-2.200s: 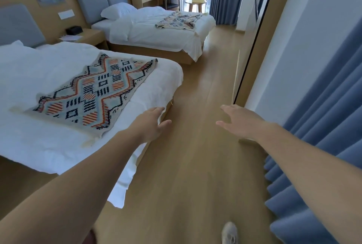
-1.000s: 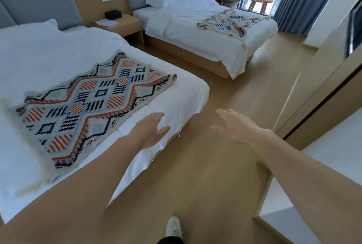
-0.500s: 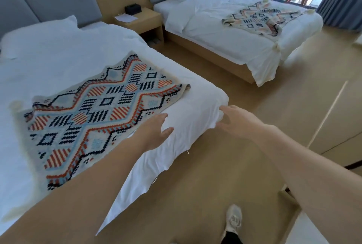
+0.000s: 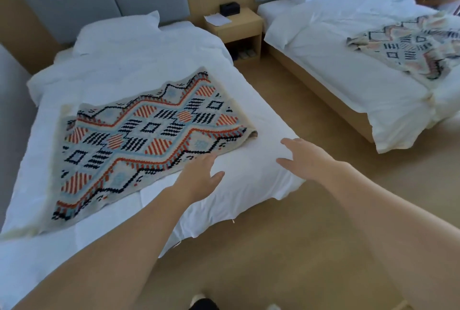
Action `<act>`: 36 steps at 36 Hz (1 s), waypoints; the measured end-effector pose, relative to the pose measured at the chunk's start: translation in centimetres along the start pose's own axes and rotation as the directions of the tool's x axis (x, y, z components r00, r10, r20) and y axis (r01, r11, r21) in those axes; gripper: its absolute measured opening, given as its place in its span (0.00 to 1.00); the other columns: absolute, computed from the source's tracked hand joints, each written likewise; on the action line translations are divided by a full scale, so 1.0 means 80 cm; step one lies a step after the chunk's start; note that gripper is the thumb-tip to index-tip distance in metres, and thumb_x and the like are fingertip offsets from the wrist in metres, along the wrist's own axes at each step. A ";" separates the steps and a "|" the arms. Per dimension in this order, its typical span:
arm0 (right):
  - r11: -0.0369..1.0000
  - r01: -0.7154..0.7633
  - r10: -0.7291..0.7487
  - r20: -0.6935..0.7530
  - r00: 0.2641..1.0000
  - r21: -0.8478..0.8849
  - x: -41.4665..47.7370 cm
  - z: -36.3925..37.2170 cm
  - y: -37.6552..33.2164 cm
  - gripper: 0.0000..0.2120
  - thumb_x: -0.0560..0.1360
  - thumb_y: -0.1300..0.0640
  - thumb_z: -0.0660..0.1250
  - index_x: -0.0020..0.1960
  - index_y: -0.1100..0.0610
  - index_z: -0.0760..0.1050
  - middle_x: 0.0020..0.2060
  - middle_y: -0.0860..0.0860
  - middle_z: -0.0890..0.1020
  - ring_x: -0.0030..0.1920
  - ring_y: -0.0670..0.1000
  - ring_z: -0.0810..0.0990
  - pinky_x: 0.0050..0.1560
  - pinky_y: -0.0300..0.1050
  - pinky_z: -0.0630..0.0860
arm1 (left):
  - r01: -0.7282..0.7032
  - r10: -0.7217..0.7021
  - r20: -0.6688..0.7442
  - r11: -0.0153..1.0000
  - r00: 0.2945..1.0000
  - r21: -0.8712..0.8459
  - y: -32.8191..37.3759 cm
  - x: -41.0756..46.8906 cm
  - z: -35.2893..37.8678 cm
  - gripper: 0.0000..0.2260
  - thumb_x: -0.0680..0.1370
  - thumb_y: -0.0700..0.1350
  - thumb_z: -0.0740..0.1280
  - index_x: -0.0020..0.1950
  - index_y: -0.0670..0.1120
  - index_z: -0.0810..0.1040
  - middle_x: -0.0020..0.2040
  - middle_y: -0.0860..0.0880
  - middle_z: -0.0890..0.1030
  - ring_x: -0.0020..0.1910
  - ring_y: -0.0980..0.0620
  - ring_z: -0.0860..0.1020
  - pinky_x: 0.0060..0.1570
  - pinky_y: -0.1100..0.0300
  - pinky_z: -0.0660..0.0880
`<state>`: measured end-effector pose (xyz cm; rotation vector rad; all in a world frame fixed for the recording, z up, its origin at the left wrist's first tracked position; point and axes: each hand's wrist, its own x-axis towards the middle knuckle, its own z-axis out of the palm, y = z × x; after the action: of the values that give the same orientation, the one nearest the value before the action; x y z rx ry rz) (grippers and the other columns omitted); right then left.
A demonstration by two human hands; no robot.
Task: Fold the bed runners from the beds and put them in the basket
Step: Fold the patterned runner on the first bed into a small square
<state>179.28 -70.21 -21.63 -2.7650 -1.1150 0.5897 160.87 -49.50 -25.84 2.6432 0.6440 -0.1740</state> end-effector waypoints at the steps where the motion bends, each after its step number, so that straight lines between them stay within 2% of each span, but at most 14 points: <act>1: 1.000 0.013 -0.013 0.012 1.000 -0.007 0.010 -0.001 0.004 0.29 0.79 0.41 0.58 0.76 0.51 0.56 0.70 0.52 0.67 0.62 0.55 0.74 0.57 0.48 0.73 | 0.014 -0.014 -0.002 1.000 1.000 -0.004 0.000 0.007 0.001 0.28 0.81 0.56 0.58 0.77 0.45 0.57 0.76 0.47 0.63 0.73 0.49 0.62 0.71 0.54 0.59; 11: 0.995 0.072 -0.066 0.101 0.993 -0.063 0.125 -0.010 0.016 0.29 0.79 0.43 0.58 0.76 0.52 0.56 0.69 0.52 0.68 0.61 0.55 0.74 0.57 0.48 0.73 | 0.108 -0.108 0.021 0.994 0.994 -0.003 -0.020 0.091 -0.009 0.29 0.81 0.55 0.57 0.78 0.44 0.54 0.77 0.46 0.59 0.75 0.48 0.59 0.72 0.54 0.57; 16: 0.993 0.053 -0.041 0.114 0.993 -0.103 0.200 -0.013 0.013 0.28 0.79 0.43 0.57 0.75 0.52 0.57 0.68 0.52 0.69 0.59 0.55 0.75 0.54 0.48 0.74 | 0.097 -0.097 0.031 0.995 0.995 0.005 -0.042 0.164 -0.011 0.28 0.81 0.55 0.56 0.78 0.43 0.55 0.77 0.46 0.59 0.75 0.48 0.58 0.73 0.54 0.56; 19: 0.992 0.035 -0.019 0.131 0.991 -0.120 0.247 -0.015 0.012 0.27 0.79 0.43 0.58 0.74 0.52 0.59 0.67 0.52 0.69 0.60 0.55 0.75 0.56 0.49 0.74 | 0.081 -0.080 0.066 0.997 0.995 -0.004 -0.055 0.214 -0.016 0.28 0.82 0.54 0.55 0.78 0.43 0.54 0.78 0.46 0.57 0.76 0.49 0.57 0.73 0.55 0.55; 27: 0.992 -0.006 0.036 0.237 0.971 -0.128 0.368 0.008 0.005 0.24 0.79 0.45 0.58 0.72 0.53 0.61 0.64 0.52 0.71 0.58 0.55 0.75 0.52 0.48 0.74 | 0.041 -0.047 0.148 0.998 0.988 0.041 -0.094 0.334 -0.011 0.28 0.82 0.55 0.55 0.77 0.43 0.55 0.77 0.46 0.60 0.75 0.48 0.58 0.73 0.52 0.57; 31: 0.990 0.001 0.044 0.323 0.945 -0.138 0.416 0.036 0.009 0.24 0.79 0.46 0.59 0.72 0.53 0.62 0.63 0.52 0.71 0.59 0.56 0.75 0.54 0.49 0.75 | 0.063 -0.066 0.206 0.998 0.976 0.020 -0.096 0.373 0.011 0.26 0.82 0.52 0.55 0.77 0.43 0.56 0.77 0.46 0.60 0.75 0.47 0.59 0.72 0.51 0.58; 36: 0.981 -0.009 0.076 0.345 0.935 -0.193 0.483 0.077 0.023 0.19 0.80 0.47 0.56 0.67 0.55 0.66 0.57 0.53 0.73 0.55 0.56 0.77 0.44 0.46 0.72 | 0.092 -0.090 0.265 0.996 0.960 0.006 -0.096 0.426 0.049 0.25 0.82 0.50 0.55 0.77 0.44 0.55 0.77 0.46 0.59 0.75 0.48 0.58 0.72 0.50 0.58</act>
<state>203.46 -45.39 -39.86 -2.9264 -1.2356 1.0728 187.43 -30.88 -39.49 2.5228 0.6719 -0.5412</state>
